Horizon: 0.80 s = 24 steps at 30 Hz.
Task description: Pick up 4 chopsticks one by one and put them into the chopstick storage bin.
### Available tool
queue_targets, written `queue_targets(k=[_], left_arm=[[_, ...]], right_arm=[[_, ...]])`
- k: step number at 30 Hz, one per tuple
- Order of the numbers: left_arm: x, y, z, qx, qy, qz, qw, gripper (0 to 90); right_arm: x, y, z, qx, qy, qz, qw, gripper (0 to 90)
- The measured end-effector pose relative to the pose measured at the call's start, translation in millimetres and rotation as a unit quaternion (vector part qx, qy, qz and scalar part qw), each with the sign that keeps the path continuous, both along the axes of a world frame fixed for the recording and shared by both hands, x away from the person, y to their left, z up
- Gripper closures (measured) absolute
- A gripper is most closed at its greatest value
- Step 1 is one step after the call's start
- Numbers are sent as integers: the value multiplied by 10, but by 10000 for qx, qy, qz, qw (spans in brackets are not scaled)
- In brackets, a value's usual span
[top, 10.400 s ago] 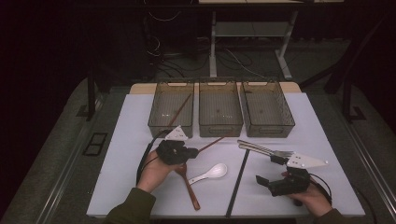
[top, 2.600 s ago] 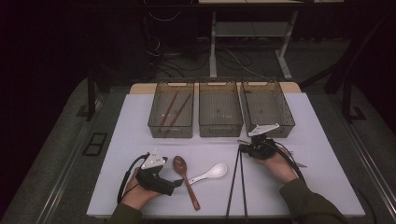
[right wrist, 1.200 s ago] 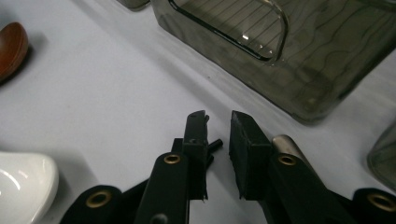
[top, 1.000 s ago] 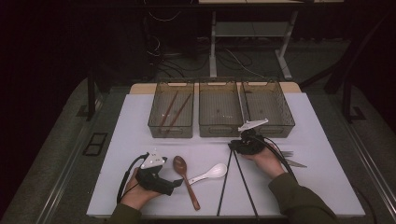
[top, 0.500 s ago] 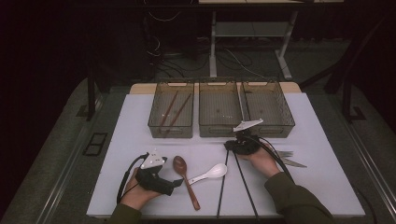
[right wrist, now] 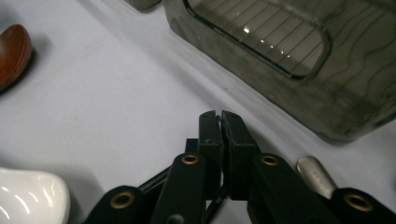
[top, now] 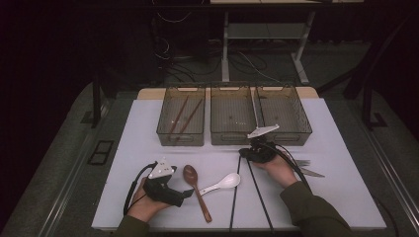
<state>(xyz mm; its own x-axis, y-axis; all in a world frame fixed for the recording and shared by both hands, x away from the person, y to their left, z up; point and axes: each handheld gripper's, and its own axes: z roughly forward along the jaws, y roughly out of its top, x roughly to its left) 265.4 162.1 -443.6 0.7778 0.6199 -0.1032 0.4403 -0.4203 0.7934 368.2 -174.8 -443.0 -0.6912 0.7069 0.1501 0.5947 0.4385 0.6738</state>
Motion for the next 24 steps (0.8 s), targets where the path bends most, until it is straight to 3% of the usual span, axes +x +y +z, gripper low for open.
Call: queue_targets(k=[4, 24], left_arm=[[-2, -3, 5, 6, -9, -1, 10000, 0], [0, -6, -3, -10, 11, -5, 10000, 0]], right_arm=[[-5, 45, -44, -80, 73, 62, 9999, 887], [112, 152, -48, -36, 3, 55, 10000, 891]])
